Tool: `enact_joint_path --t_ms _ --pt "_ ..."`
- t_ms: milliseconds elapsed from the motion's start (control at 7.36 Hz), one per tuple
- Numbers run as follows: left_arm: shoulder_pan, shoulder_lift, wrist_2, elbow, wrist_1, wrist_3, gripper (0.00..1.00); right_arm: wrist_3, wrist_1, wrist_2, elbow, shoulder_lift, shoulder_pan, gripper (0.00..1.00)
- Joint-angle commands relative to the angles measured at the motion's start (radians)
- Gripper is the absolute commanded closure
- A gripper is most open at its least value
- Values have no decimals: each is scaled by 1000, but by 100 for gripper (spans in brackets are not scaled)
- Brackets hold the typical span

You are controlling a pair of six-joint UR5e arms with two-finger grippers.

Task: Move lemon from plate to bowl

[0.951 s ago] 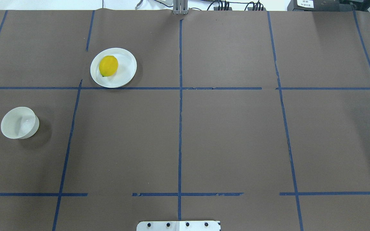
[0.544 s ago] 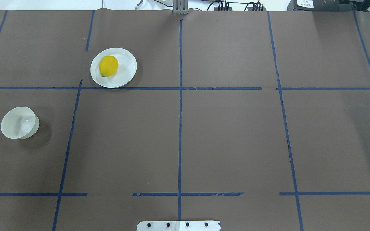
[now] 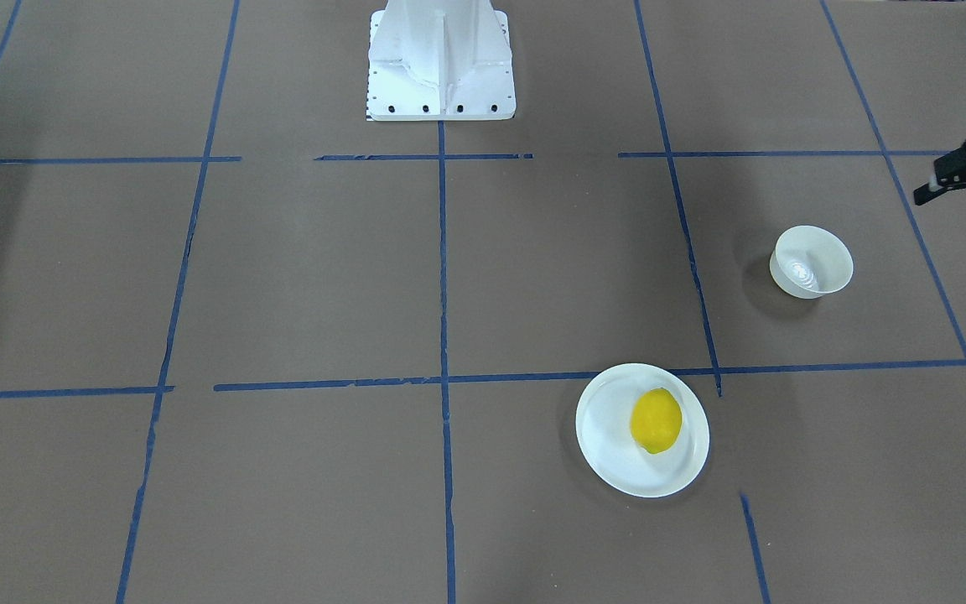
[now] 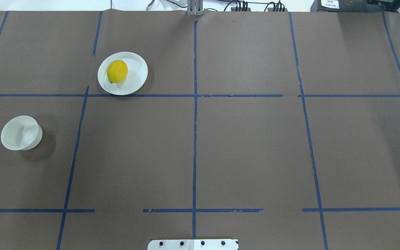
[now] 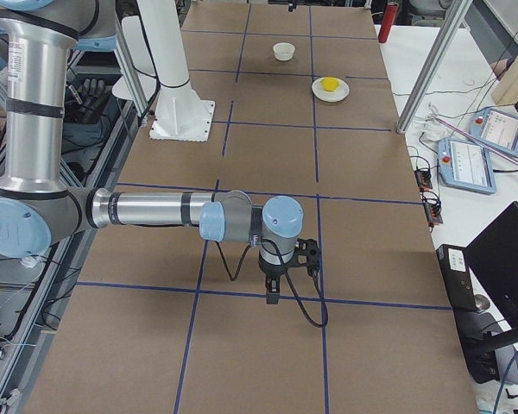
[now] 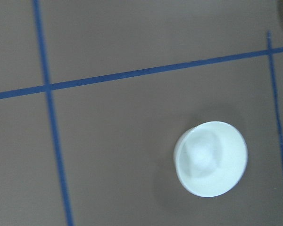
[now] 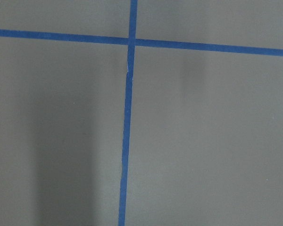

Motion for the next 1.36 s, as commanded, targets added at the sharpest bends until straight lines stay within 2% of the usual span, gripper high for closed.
enact_joint_path --t_ms 0,136,272,544,680,951,1223 --pt "186 -186 123 12 -138 -143 0 0 0 0 0 0 0 0" --pt "317 -324 280 73 -130 -157 0 0 0 0 0 0 0 0" --pt "372 -400 419 139 -143 -156 0 0 0 0 0 0 0 0" --pt "385 -538 454 323 -177 -142 0 0 0 0 0 0 0 0" --pt "385 -586 454 422 -241 -140 1 0 0 0 0 0 0 0" --pt "382 -620 461 567 -350 -152 1 0 0 0 0 0 0 0" --pt "383 -664 461 641 -352 -156 1 0 0 0 0 0 0 0"
